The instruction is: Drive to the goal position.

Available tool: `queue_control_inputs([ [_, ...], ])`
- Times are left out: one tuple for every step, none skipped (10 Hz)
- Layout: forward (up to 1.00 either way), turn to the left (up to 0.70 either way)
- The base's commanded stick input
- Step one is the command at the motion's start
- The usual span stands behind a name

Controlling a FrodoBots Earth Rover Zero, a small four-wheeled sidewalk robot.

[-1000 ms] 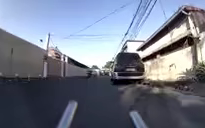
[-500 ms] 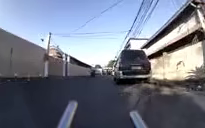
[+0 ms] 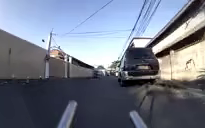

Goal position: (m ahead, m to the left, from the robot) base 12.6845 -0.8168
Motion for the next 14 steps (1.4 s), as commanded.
queue_control_inputs([
  [0.0, 0.0],
  [0.0, 0.0],
  [0.0, 0.0],
  [0.21, 0.0],
  [0.82, 0.0],
  [0.85, 0.0],
  [0.85, 0.0],
  [0.85, 0.0],
  [0.85, 0.0],
  [0.85, 0.0],
  [0.85, 0.0],
  [0.85, 0.0],
  [0.85, 0.0],
  [0.85, 0.0],
])
